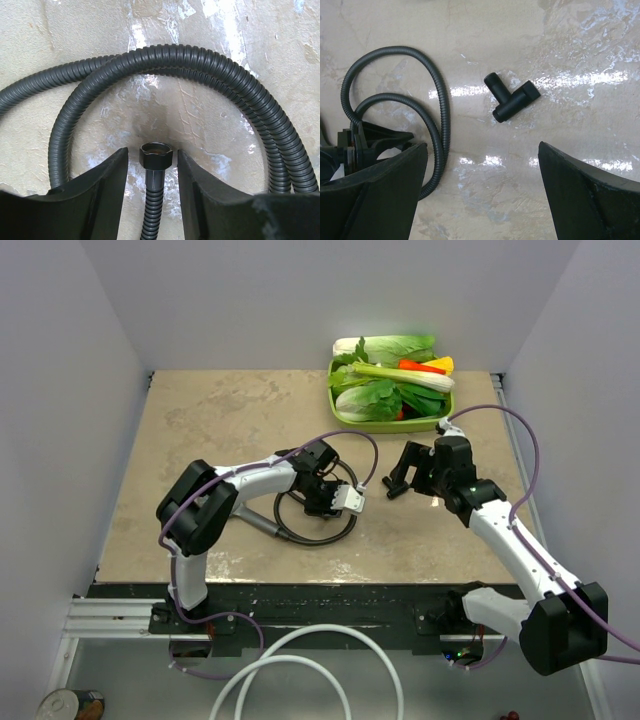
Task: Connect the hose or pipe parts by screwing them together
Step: Pick up the pipeline from the center of the board.
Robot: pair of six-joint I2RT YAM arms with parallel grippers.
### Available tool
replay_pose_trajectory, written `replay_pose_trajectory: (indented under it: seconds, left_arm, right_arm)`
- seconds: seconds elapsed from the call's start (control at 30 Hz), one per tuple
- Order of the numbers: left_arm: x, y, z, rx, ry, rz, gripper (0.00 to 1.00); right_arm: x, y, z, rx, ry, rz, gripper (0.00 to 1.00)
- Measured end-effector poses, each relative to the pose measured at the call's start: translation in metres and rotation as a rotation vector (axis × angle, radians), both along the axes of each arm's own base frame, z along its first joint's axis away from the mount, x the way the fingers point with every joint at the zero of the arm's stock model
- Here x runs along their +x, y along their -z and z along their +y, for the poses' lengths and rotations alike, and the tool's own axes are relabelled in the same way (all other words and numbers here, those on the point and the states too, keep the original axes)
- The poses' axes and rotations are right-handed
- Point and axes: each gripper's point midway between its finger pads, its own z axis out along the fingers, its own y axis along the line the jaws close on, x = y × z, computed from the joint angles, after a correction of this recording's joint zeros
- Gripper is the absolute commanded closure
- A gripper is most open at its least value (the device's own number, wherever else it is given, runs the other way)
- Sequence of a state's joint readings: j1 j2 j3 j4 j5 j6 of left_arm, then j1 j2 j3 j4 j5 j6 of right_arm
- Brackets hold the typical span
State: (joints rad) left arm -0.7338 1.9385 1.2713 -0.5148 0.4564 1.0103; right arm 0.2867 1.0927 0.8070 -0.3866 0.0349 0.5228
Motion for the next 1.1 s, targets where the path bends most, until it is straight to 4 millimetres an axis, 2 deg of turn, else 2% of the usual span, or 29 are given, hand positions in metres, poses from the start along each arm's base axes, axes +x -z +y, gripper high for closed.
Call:
replay_pose_trajectory:
  seconds: [0.43,0.63,0.67,0.7,0.73,0.97,1.1]
  left_arm:
    - [0.000,0.001,0.003,-0.015,-0.007,0.004,0.60]
    - [0.000,0.000,0.003,-0.019,-0.007,0.006,0.81]
    - [0.000,0.000,0.003,-0.021,-0.009,0.005,0.91]
    - [0.000,0.000,0.003,-0.021,-0.010,0.006,0.97]
    - [0.000,0.000,0.003,-0.022,-0.011,0.006,1.00]
    - [-0.001,-0.001,0.002,-0.023,-0.038,0.022,1.00]
    - [-0.005,-0.007,0.005,-0.019,-0.068,0.044,1.00]
  right_arm:
    - [0.001,-0.001,0.001,0.005,-0.003,-0.005,0.06]
    - [0.001,-0.001,0.002,0.009,-0.006,-0.006,0.05]
    - [0.001,0.000,0.001,0.008,-0.005,-0.005,0.03]
    - [0.001,0.001,0.001,0.007,-0.004,-0.002,0.01]
    - [0.001,0.004,0.001,0.005,-0.003,0.005,0.01]
    - [0.005,0.033,-0.008,-0.022,0.072,0.094,0.01]
    - [0.009,0.063,-0.014,-0.022,0.137,0.188,0.01]
